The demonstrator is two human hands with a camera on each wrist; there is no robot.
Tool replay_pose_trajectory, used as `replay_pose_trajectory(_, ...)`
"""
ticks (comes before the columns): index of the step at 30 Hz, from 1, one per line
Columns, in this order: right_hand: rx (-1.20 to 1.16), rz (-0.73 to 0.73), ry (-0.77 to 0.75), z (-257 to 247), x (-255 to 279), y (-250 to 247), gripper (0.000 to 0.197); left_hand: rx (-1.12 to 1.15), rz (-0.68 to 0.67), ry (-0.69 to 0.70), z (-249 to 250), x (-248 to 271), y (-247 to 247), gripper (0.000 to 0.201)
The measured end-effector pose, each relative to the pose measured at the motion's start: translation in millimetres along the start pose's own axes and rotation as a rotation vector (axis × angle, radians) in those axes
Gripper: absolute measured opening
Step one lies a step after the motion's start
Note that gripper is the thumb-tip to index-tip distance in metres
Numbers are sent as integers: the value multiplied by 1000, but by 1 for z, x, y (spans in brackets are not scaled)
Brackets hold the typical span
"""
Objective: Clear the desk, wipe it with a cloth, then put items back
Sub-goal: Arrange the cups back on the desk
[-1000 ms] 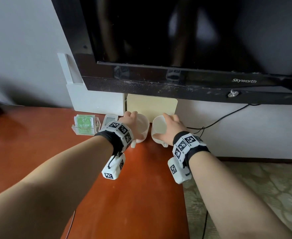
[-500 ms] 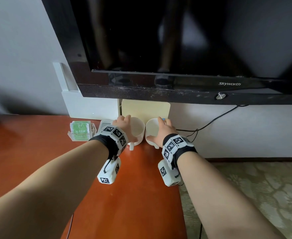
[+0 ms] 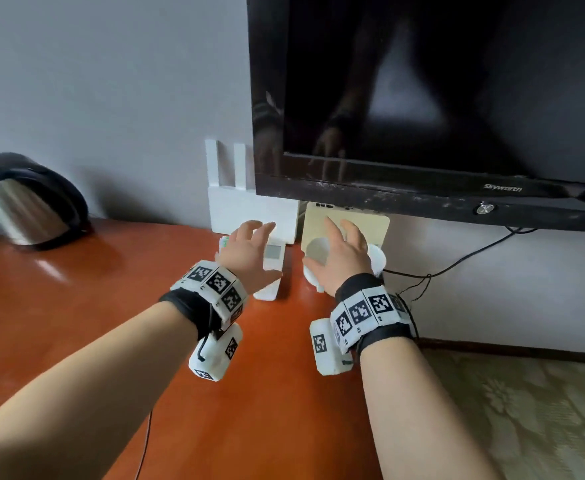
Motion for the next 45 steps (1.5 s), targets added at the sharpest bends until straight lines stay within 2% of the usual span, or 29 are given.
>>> replay_pose_trajectory(6,-30,-11,16,-83,28,46,74,64,67,2,-101,40,-48,74)
replay_pose_trajectory(11,-51,-34,23,-174,46,95,72,127,140,-16,-209,70,-87,69)
replay_pose_trajectory(17,-100,-88,-33,-294,57,157,69,182,187,-119,-343,101,-131,66)
replay_pose_trajectory(21,-106,-99,-70,-345,56,174,67,203,203,-191,-401,115,-154,66)
replay_pose_trajectory(29,-120,-189,-286,-430,35,199,64,249,254,-393,-480,138,-180,67)
replay_pose_trajectory(34,-156,-248,-404,-473,17,221,64,307,340,-530,-530,153,-197,68)
replay_pose_trajectory(40,-148,-388,-512,-543,-19,276,61,348,396,-715,-627,146,-220,66)
replay_pose_trajectory(42,-109,-396,-531,-571,-42,296,60,312,359,-754,-660,130,-227,66)
replay_pose_trajectory(45,-46,-448,-560,-613,-76,328,57,195,257,-734,-697,93,-231,69)
Point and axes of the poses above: each hand's wrist, its own x-axis away from the middle knuckle, its own y-axis out of the palm, z = x × y, the point moved 7 cm from there along -x, towards the middle knuckle, and after that the axes turned 14 degrees about -y, right-handed, at the moved point
